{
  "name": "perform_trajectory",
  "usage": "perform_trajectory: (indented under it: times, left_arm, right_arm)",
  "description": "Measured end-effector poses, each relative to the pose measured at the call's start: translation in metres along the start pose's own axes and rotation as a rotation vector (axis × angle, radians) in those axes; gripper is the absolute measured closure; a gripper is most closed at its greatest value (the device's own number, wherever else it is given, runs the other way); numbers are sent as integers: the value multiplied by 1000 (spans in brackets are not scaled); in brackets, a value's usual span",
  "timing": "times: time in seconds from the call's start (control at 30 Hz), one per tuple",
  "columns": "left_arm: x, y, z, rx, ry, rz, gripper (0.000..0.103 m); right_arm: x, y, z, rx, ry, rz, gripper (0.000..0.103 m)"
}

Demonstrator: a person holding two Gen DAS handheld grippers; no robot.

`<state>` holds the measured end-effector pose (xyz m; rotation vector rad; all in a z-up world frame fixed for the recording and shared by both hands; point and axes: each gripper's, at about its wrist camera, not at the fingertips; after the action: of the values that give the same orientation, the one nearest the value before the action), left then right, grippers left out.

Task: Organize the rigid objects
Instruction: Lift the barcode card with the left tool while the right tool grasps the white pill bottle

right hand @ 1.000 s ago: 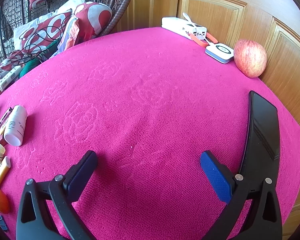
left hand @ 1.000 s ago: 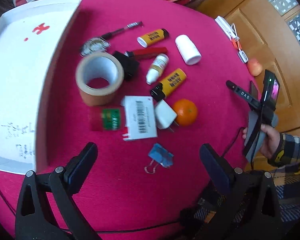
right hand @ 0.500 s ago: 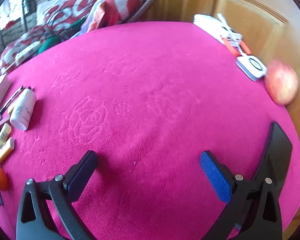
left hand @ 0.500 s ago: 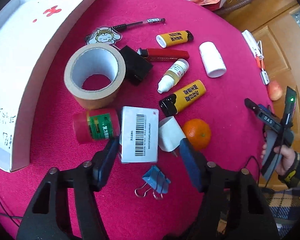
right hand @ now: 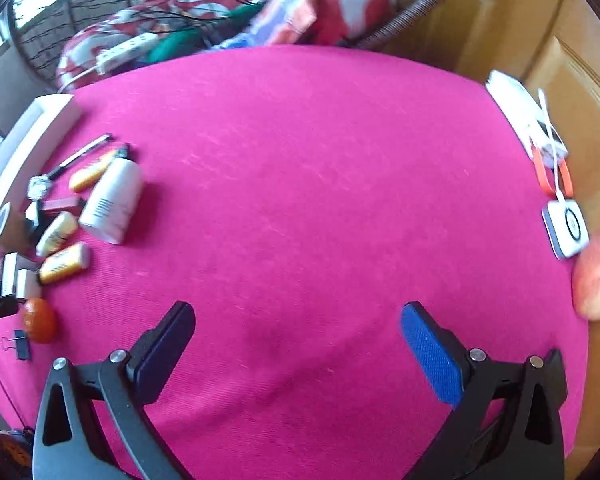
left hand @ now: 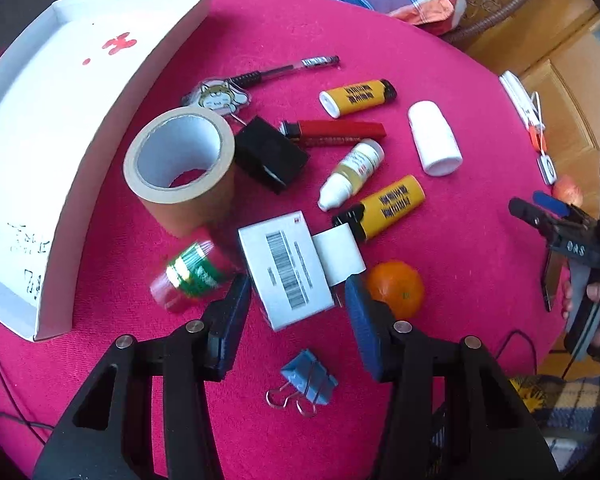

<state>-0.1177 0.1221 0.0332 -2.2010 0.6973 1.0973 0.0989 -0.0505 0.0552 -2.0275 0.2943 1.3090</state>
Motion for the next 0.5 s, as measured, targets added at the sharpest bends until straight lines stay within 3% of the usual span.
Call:
perform_trajectory:
  times: [0.2, 0.3, 0.5]
  left_arm:
    - [8, -12, 4, -12, -78, 18, 56]
    - [6, -7, 3, -7, -83, 22, 65]
    - [-8, 8, 6, -27, -71, 14, 71]
  right_arm:
    - [-5, -14, 14, -50, -46, -3, 0]
    - [-11, -24, 25, -65, -84, -3, 0]
    - [-7, -53, 55, -70, -164, 13, 0]
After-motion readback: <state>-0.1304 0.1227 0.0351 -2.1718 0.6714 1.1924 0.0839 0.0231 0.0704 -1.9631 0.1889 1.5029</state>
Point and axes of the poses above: each gripper's, at about its wrist camera, not at the fingertips, and x roughly the way its jaws point, z to its left, y to its underside, and after that the axes turned 15 degrees about y, right-handed
